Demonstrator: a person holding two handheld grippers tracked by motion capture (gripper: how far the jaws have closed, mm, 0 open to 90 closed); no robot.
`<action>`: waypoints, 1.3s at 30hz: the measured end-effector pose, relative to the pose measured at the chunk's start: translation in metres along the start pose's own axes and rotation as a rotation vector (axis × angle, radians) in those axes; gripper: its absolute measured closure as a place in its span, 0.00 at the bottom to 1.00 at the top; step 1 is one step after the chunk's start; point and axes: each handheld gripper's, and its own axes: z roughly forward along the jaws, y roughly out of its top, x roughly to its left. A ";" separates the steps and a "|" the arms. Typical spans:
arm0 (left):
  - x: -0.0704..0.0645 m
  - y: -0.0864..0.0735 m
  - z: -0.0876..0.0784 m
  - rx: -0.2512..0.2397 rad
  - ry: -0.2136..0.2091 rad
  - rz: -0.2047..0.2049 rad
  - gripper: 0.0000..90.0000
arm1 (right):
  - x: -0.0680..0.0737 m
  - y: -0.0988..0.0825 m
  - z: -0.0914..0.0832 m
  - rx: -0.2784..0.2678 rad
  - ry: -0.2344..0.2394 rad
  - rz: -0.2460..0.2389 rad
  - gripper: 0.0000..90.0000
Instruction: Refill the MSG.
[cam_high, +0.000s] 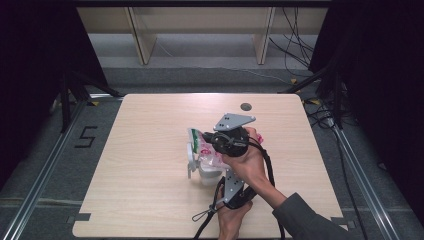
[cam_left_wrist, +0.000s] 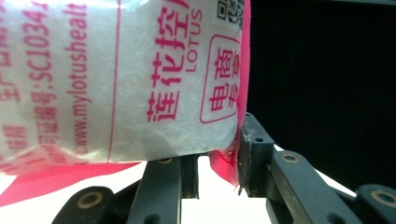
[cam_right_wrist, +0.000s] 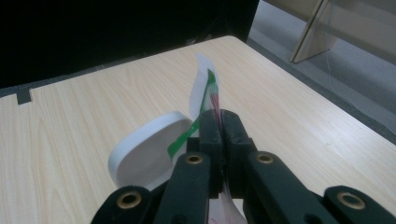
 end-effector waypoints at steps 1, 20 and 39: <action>0.000 0.000 0.000 0.002 -0.004 0.003 0.80 | 0.001 0.000 0.001 -0.003 -0.008 0.001 0.99; 0.000 -0.001 0.001 0.002 -0.003 -0.005 0.80 | 0.000 -0.002 0.003 0.001 -0.006 -0.008 0.99; 0.004 -0.003 0.001 0.062 0.022 0.070 0.80 | -0.004 -0.002 -0.002 -0.009 -0.003 0.012 1.00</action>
